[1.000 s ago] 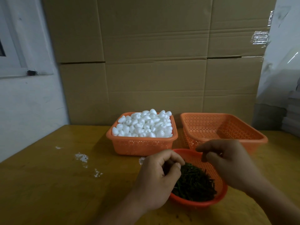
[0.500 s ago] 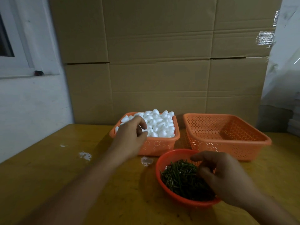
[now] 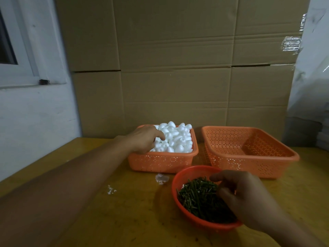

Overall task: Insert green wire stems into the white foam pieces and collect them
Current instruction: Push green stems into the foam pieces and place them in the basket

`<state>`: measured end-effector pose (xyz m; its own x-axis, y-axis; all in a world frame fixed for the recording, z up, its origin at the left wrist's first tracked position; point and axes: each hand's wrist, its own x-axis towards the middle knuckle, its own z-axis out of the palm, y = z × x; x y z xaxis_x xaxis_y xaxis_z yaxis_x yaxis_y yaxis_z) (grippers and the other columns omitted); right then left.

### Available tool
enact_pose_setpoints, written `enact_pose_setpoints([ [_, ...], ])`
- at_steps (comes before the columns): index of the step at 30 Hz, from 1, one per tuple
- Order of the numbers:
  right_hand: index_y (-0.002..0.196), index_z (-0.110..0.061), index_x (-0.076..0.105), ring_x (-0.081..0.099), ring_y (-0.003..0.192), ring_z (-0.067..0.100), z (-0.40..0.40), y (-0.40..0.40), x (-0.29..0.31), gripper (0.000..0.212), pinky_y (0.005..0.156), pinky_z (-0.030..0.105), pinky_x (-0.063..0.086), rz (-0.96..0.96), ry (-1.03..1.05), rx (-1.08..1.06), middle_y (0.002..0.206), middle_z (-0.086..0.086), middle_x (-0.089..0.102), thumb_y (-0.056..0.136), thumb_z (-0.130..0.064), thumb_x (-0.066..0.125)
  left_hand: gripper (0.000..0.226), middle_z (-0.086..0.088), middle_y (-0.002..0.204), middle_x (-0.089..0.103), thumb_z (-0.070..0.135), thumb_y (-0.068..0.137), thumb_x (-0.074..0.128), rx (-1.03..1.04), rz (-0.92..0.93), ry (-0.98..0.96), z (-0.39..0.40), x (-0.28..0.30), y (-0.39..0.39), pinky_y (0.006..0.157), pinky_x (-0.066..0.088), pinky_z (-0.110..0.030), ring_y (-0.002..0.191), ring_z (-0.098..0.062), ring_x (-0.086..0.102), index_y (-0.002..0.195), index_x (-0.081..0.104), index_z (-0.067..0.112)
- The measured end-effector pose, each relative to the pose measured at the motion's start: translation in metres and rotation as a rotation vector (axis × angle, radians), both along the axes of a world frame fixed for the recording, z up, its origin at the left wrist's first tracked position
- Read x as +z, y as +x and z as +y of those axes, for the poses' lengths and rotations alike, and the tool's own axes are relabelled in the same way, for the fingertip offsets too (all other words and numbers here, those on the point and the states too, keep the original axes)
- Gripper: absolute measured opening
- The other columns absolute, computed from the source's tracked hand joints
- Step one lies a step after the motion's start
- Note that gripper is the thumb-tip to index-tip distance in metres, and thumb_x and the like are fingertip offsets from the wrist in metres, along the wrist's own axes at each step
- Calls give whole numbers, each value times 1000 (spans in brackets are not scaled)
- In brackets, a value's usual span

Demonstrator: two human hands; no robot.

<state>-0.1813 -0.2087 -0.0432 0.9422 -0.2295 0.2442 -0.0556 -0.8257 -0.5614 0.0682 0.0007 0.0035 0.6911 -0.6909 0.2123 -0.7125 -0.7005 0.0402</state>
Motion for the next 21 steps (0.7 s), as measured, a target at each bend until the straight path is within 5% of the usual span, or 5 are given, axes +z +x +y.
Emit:
enact_pose_setpoints([
  [7, 113, -37, 71, 68, 61, 18, -1, -1, 0, 35, 60, 44, 58, -15, -8, 2, 76, -7, 72, 89, -13, 63, 42, 6, 98, 44, 3, 92, 57, 13, -46, 66, -2, -3, 5, 86, 40, -29, 113, -23, 51, 126, 67, 26],
  [14, 114, -38, 71, 69, 66, 15, -1, 0, -1, 34, 66, 43, 59, -10, -21, -6, 80, -8, 73, 88, -17, 63, 26, 2, 104, 51, 25, 100, 58, -3, -72, 49, 1, -6, 2, 86, 40, -34, 102, -19, 50, 124, 65, 21],
  [21, 112, -39, 71, 68, 63, 15, -2, 0, -2, 34, 64, 44, 58, -16, -39, -3, 75, -8, 73, 88, -16, 64, 18, 1, 97, 55, 30, 100, 54, 19, -132, -128, 4, -11, -7, 80, 43, -37, 93, -22, 54, 101, 59, 12],
])
